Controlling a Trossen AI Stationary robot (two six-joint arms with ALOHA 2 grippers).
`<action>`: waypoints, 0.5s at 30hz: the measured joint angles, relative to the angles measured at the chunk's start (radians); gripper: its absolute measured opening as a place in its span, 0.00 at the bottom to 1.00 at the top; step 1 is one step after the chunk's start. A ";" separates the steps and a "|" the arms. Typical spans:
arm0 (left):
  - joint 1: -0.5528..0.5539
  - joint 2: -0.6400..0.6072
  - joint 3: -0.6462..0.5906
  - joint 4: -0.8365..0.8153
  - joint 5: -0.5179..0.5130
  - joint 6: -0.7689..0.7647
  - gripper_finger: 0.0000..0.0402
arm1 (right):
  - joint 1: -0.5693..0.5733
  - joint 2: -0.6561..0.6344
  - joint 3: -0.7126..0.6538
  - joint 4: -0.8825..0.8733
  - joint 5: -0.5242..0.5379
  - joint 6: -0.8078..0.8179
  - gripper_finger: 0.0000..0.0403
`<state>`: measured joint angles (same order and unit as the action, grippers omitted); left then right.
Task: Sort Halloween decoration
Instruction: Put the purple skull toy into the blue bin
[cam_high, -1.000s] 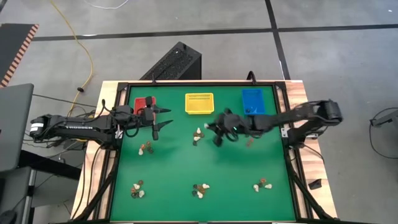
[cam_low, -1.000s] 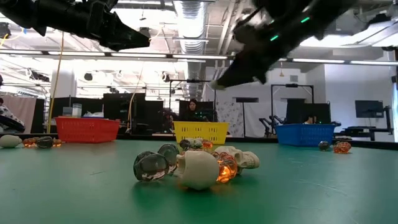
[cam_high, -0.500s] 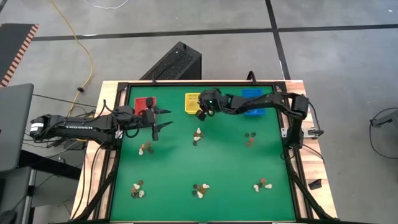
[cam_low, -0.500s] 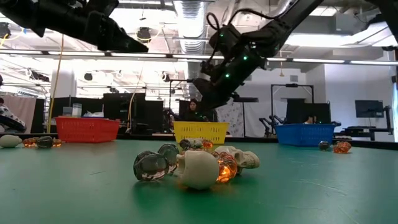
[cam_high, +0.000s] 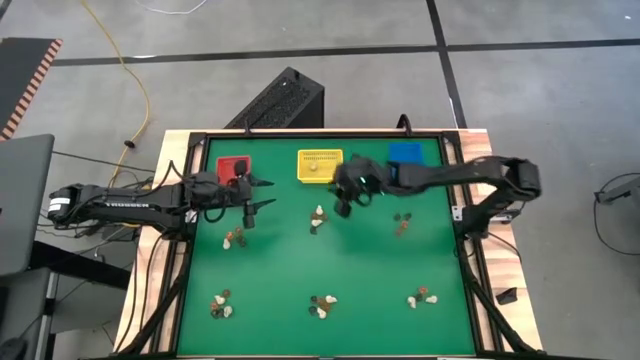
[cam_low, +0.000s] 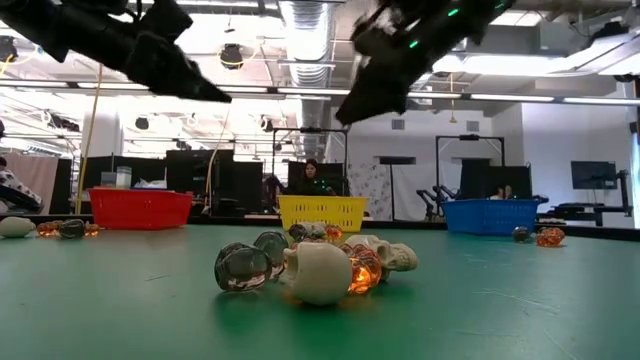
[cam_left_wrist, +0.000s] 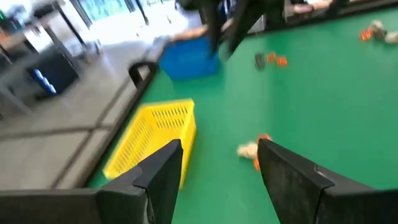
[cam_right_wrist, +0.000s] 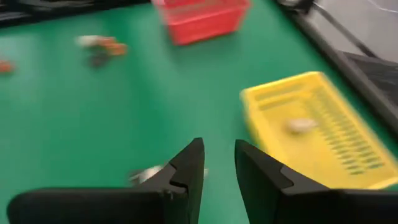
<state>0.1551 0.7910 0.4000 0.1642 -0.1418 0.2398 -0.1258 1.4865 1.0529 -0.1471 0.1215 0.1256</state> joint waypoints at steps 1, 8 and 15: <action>0.000 0.000 0.000 -0.031 0.002 -0.026 0.50 | 0.032 -0.023 -0.031 0.018 0.000 0.004 0.30; -0.018 0.000 0.000 -0.343 0.016 -0.336 0.50 | 0.205 -0.117 -0.201 0.245 0.009 -0.036 0.29; -0.114 0.000 0.000 -0.554 0.213 -0.587 0.50 | 0.246 -0.126 -0.225 0.265 0.014 -0.090 0.29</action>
<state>0.0407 0.7914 0.4000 -0.3895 0.0708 -0.3476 0.1203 1.3602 0.8276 0.1180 0.1352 0.0357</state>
